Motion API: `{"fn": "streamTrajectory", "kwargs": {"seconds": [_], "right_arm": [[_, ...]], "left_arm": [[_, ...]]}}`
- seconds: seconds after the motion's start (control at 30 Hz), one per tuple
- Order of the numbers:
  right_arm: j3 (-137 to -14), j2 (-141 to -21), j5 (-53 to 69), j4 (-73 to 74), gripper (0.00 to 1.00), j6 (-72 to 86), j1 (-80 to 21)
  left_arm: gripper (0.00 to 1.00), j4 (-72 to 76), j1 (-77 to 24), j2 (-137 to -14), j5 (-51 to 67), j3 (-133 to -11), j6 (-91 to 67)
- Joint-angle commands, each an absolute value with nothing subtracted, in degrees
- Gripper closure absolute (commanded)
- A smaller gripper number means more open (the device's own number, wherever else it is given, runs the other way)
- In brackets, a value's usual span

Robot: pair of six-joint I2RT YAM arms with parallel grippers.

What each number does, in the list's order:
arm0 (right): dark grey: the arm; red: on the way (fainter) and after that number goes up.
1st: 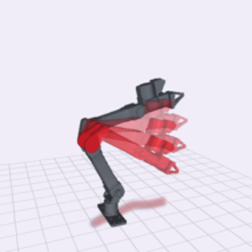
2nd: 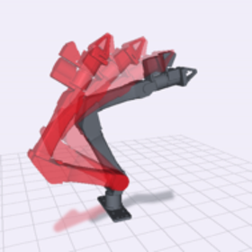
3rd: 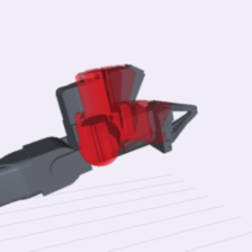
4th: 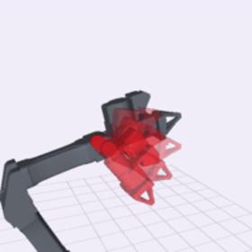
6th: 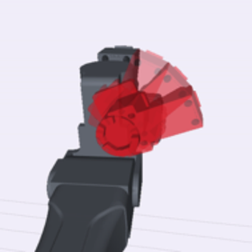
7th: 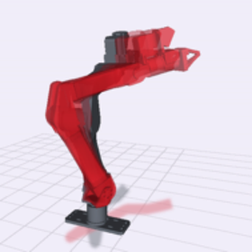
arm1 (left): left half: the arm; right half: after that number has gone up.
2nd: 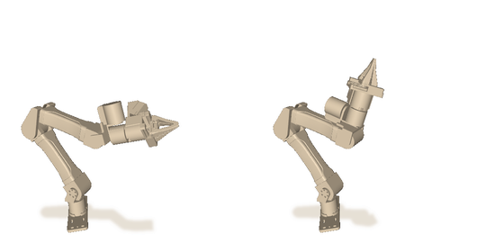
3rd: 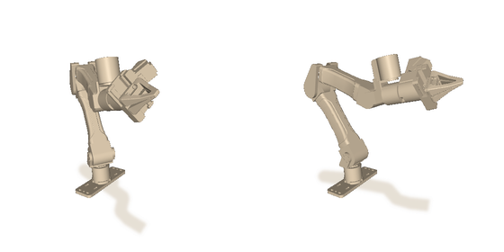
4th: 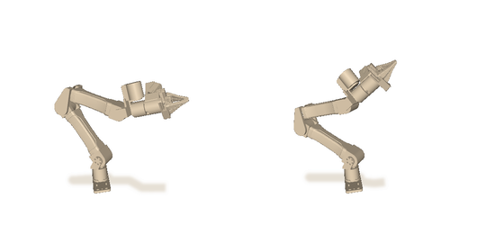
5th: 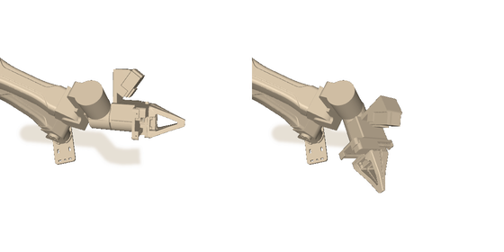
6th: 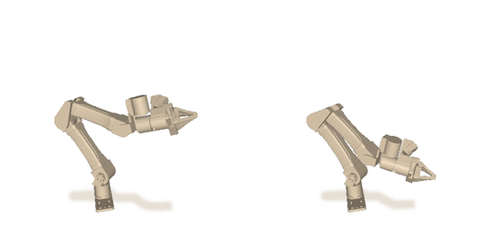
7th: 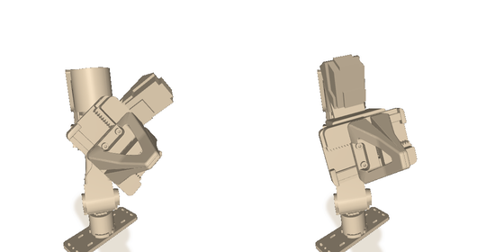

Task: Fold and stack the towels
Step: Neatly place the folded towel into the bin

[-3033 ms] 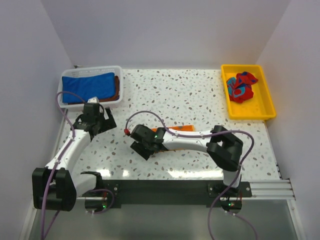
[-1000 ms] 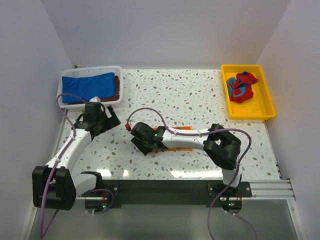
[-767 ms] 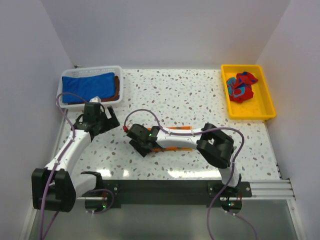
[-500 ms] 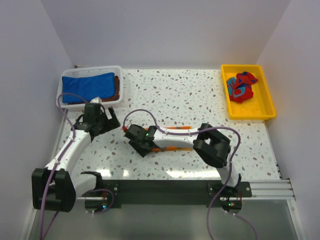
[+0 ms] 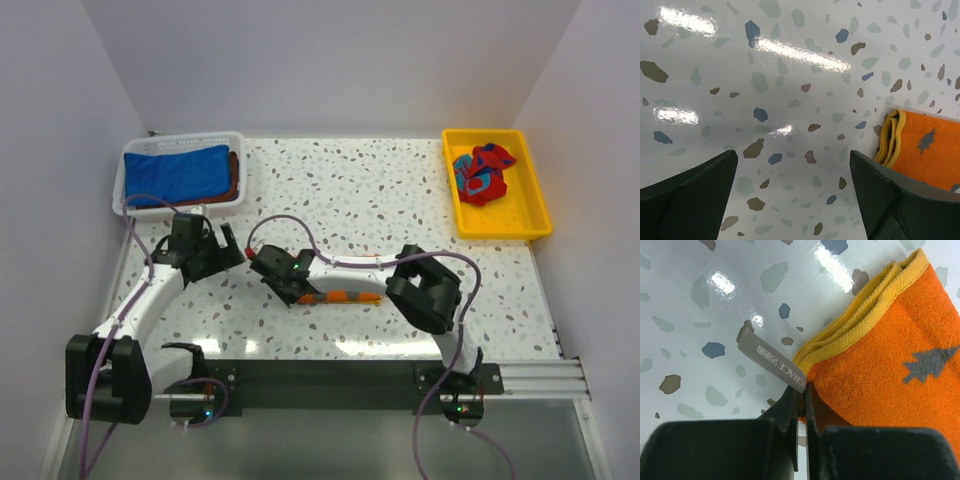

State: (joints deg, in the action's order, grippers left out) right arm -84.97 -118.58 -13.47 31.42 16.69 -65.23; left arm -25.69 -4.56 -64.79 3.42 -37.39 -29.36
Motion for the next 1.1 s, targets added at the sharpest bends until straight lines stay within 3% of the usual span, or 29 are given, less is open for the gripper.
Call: {"fn": "streamTrajectory", "kwargs": {"seconds": [0.0,0.3,1.07], "right_arm": [[-79.12,-119.28,-10.55,28.67,1.0,16.35,-63.28],[-69.35,-106.09,-6.24,13.02,1.0,16.78,-62.58],[-57.05,-96.42,-5.62,-2.55,1.0,21.88,-61.79]], "left_arm": [[0.0,-22.95,-4.31,-64.34,8.43,-35.87,-30.14],[0.0,-13.9,-7.81,-69.16,23.1,-33.58,-40.32],[0.0,1.03,-25.22,-81.65,17.23,-30.68,-56.6]]}}
